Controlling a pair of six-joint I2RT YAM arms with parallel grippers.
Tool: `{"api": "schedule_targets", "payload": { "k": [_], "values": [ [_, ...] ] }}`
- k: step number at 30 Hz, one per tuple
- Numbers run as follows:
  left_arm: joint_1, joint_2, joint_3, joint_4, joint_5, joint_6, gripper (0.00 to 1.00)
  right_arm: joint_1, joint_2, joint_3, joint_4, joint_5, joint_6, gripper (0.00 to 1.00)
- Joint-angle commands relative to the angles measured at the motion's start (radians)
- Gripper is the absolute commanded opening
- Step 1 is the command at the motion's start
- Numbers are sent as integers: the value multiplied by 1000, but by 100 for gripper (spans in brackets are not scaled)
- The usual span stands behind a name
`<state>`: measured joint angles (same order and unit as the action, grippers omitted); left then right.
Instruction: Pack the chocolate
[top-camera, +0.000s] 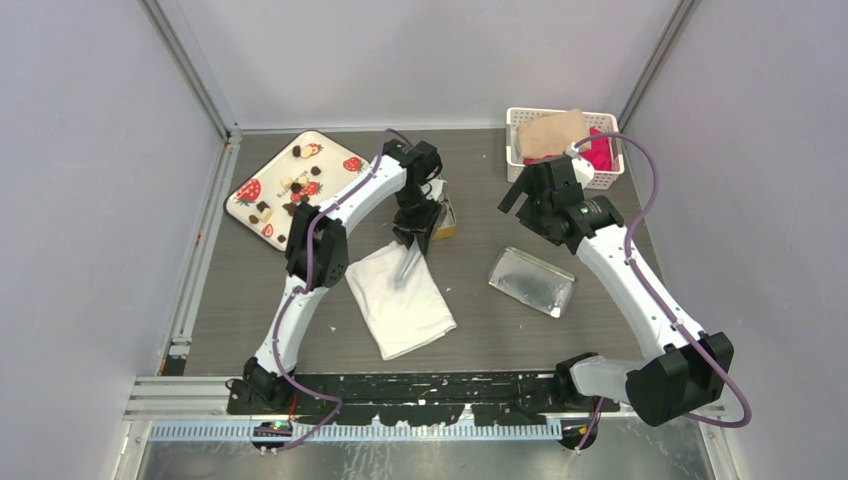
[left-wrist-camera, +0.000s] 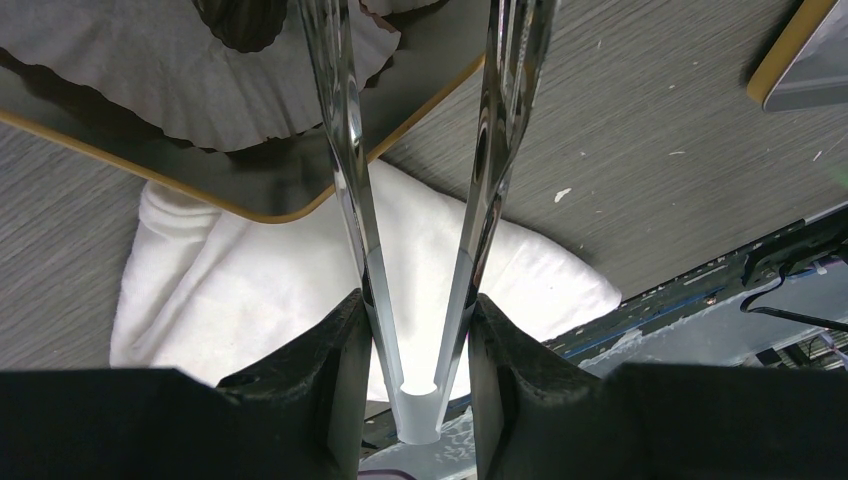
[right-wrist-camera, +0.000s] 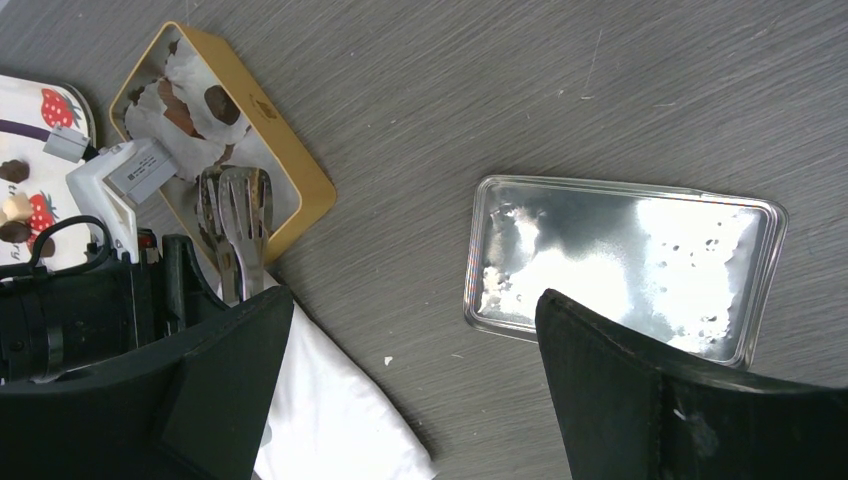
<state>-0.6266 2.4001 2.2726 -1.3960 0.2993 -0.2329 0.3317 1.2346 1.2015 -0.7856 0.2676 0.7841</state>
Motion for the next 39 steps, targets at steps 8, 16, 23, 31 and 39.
{"api": "schedule_targets", "payload": {
  "k": [8, 16, 23, 31, 39],
  "values": [
    [-5, -42, 42, -8, 29, -1, 35, -4, -34, 24, 17, 22, -8, 96],
    [-5, -47, 38, -11, 35, 4, 37, -4, -33, 24, 20, 21, -6, 97],
    [-5, -53, 33, -13, 41, -1, 35, -3, -35, 23, 19, 20, -5, 96],
    [-6, -74, 24, -16, 36, -8, 33, -3, -32, 24, 20, 13, -5, 97],
    [-5, -78, 9, -17, 29, -8, 38, -3, -31, 24, 22, 9, -5, 96]
  ]
}}
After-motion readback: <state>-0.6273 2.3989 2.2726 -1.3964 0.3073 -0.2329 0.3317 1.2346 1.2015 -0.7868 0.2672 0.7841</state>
